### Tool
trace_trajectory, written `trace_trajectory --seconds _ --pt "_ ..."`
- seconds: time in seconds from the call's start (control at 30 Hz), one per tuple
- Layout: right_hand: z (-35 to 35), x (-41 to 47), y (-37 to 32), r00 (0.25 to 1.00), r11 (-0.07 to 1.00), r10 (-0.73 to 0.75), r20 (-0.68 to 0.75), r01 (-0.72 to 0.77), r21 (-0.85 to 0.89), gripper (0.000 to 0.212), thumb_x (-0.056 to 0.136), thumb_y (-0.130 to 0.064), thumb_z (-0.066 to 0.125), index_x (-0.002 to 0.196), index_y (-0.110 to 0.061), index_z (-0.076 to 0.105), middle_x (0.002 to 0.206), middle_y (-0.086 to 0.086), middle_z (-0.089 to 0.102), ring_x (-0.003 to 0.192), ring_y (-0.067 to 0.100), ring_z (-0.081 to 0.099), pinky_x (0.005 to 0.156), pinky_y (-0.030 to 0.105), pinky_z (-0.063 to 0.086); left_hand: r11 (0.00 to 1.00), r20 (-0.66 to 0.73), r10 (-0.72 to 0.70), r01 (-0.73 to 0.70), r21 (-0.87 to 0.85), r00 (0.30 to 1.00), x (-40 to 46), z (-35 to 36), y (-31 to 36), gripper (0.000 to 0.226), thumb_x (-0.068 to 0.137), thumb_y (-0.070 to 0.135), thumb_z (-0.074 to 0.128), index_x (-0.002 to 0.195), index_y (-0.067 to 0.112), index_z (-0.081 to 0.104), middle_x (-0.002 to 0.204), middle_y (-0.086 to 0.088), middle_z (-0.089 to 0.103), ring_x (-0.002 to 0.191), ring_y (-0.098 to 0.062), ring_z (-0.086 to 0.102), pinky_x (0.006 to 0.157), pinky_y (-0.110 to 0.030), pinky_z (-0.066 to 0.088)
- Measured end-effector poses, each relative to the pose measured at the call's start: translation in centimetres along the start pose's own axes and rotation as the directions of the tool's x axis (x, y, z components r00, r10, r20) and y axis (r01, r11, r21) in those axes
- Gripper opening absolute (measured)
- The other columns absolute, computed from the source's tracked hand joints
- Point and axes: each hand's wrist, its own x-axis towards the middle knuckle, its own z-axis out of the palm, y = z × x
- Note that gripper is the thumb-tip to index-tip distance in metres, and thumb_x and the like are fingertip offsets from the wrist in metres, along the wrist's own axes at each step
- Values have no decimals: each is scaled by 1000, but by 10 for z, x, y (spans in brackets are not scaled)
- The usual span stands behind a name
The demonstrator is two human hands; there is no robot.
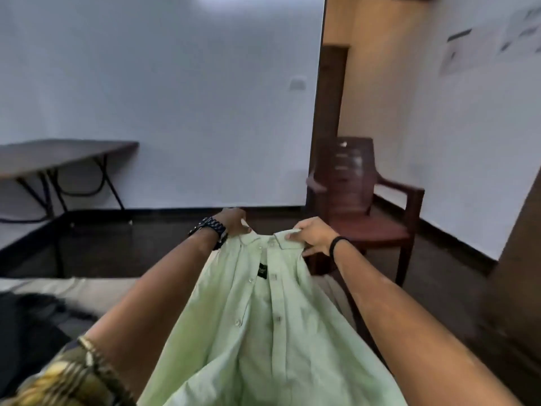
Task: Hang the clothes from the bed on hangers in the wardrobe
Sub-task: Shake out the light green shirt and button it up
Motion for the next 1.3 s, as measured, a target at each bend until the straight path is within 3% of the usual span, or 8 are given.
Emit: trace_trajectory --seconds 0.13,0.3,0.43,0.6,0.73,0.83,1.07,1.3 --pt "33 40 46 979 956 29 -201 -86 -280 20 84 -22 73 99 -8 74 109 12 65 100 28 64 84 35 55 995 75 -56 62 -83 996 33 65 -28 36 94 33 59 125 15 58 136 -12 53 128 -30 46 105 -39 39" --pt "40 96 53 946 995 73 -317 -92 -45 12 90 -3 54 85 -1 64 99 26 67 81 37 70 72 49 59 980 -29 -166 161 -113 986 83 80 -36 32 94 35 57 122 20 58 132 -14 54 119 -33 54 99 -43 42" --pt "41 141 51 924 998 -31 -381 7 -65 17 90 -8 43 94 -5 59 105 20 63 85 28 59 72 27 47 954 -225 -251 201 -222 942 117 94 -35 26 96 27 51 117 12 55 122 -13 59 111 -33 57 87 -41 44" --pt "83 161 78 997 985 28 -70 -39 -167 53 93 -8 51 142 -19 35 122 18 54 113 29 51 89 29 39 972 -166 -234 224 -76 958 125 147 -39 45 92 30 60 129 14 41 134 -13 40 121 -34 40 98 -47 36" --pt "124 139 107 998 981 -4 -59 -8 -194 37 84 3 55 119 -6 58 110 17 63 105 29 59 84 24 41 979 -95 -203 204 1 974 93 203 -43 60 85 33 68 132 15 35 135 -12 32 121 -32 37 99 -44 35" --pt "146 117 130 995 994 90 -33 -91 -56 26 81 5 52 102 -7 60 100 15 64 93 30 61 78 32 47 957 -96 -220 195 -217 971 61 231 -52 43 91 26 61 125 8 43 123 -15 45 109 -35 49 90 -45 43" --pt "156 78 178 987 940 121 -109 -150 -305 24 89 -14 56 110 -4 49 116 13 50 101 28 49 67 23 26 874 -50 -293 245 -420 955 5 244 -68 25 91 6 48 106 10 69 105 -11 58 101 -28 56 82 -31 42" --pt "156 62 183 979 893 51 -199 -134 -430 21 89 -11 55 106 0 54 112 15 59 106 31 53 80 33 38 822 97 -221 239 -517 970 -2 239 -59 11 90 14 62 99 13 67 74 -2 63 67 -15 56 66 -22 44"
